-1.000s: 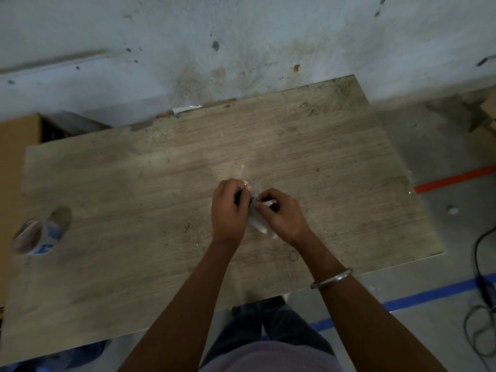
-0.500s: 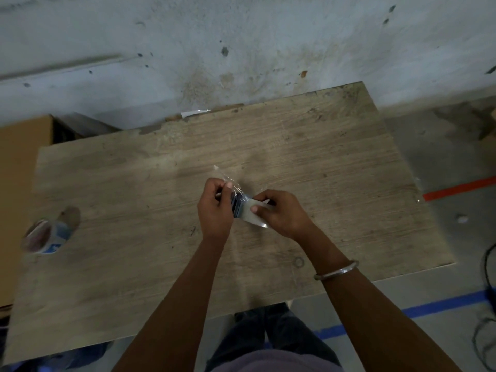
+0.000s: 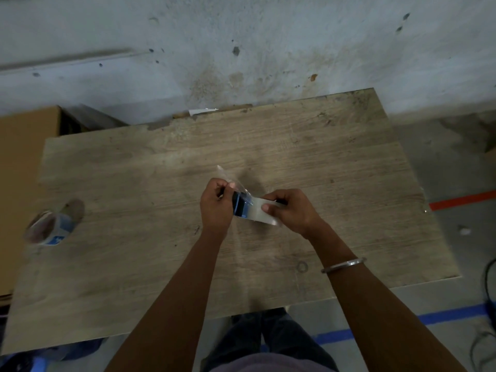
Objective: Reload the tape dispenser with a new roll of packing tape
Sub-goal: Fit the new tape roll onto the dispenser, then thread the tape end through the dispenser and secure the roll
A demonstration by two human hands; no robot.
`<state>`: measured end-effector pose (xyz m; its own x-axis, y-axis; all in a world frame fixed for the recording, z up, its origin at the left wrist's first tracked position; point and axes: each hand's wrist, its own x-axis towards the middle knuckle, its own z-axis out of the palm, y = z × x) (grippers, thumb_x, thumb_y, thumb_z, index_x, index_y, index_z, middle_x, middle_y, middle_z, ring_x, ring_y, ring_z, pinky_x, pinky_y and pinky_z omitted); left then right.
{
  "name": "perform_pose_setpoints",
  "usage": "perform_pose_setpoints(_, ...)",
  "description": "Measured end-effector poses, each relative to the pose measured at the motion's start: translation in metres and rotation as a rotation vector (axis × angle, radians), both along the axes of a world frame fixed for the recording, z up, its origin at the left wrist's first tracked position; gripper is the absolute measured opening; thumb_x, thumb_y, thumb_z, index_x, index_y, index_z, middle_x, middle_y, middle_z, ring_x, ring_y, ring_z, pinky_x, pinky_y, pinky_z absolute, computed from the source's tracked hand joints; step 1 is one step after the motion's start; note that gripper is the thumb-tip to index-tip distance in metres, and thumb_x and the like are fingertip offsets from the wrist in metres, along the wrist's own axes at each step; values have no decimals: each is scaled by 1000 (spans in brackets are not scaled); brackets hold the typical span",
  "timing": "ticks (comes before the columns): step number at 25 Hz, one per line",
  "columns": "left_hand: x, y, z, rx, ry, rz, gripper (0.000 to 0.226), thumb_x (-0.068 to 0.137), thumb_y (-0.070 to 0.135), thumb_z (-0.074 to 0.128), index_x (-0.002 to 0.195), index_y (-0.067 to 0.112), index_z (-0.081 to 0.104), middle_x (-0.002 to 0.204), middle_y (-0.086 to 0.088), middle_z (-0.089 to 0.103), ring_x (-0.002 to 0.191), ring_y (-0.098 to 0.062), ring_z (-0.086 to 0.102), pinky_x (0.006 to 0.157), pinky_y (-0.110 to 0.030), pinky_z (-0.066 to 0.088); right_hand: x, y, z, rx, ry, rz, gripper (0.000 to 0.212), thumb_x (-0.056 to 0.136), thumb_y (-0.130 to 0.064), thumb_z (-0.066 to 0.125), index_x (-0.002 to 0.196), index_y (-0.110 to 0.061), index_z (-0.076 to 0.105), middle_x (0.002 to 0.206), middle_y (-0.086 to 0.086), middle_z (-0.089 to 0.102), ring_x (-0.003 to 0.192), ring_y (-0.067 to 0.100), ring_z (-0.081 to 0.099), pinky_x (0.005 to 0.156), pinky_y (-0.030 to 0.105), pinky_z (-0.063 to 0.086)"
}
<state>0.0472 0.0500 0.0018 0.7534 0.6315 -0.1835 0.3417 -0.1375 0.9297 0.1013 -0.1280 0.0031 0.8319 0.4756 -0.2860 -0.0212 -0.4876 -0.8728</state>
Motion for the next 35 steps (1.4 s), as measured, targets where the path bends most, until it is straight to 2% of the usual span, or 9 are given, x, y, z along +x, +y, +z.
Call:
perform_pose_setpoints(3,-1,12,1,45,55,-76,12,95,19,60,86,11,58,83,3,64,72,0,59,60,-12,48,7,4,-2,2,-5,35,11,84,-22,74,93,-15,75,88,-3,74,82,10,68,73,26,53)
perform_pose_setpoints(7,0,17,-3,31,76,-107,15,93,22,62,83,13,58,80,0,65,72,-7,60,66,-19,50,14,4,-4,-10,-10,69,9,86,-20,72,91,-12,74,84,-2,71,74,-2,62,65,12,48)
perform_pose_setpoints(11,-1,21,-10,68,84,-118,15,92,20,64,78,18,57,76,4,63,70,-7,58,67,-22,48,9,6,-14,7,3,75,10,84,-13,73,93,-11,69,91,-3,70,82,-2,64,72,11,49)
perform_pose_setpoints(14,-3,23,-16,65,92,-112,13,92,19,64,80,16,58,77,3,63,72,-9,58,68,-26,50,10,8,-15,48,-4,47,20,83,-6,73,101,-8,65,97,-8,66,88,-11,61,76,6,46)
perform_pose_setpoints(19,-2,21,-13,32,105,-106,8,93,17,61,85,17,59,82,4,63,75,-7,58,66,-21,45,15,21,-2,1,138,157,19,85,-9,69,100,-21,69,99,-10,68,93,-1,63,78,16,48)
perform_pose_setpoints(21,-1,20,-13,22,101,-111,7,95,21,60,90,17,61,85,4,65,78,-9,61,68,-23,49,12,30,0,-35,73,109,8,86,-24,69,95,-24,71,96,-10,67,90,3,62,79,23,47)
perform_pose_setpoints(24,-3,21,-9,24,73,-174,10,95,26,60,94,18,66,89,5,69,84,-10,66,75,-26,54,4,40,1,-139,-93,60,19,86,-44,68,91,-26,71,90,-14,63,85,1,58,76,23,47)
perform_pose_setpoints(29,2,26,4,154,93,-330,10,87,32,72,89,22,70,85,13,70,80,2,65,70,-9,48,3,53,-2,-262,-113,93,22,87,-43,66,92,-24,76,87,-6,73,82,12,67,77,38,56)
perform_pose_setpoints(35,0,31,-2,167,90,-340,9,84,25,74,81,18,73,76,8,70,73,-7,66,71,-23,53,-15,57,-2,-266,-111,-56,17,86,-39,66,91,-25,74,87,-7,72,82,10,66,72,29,52)
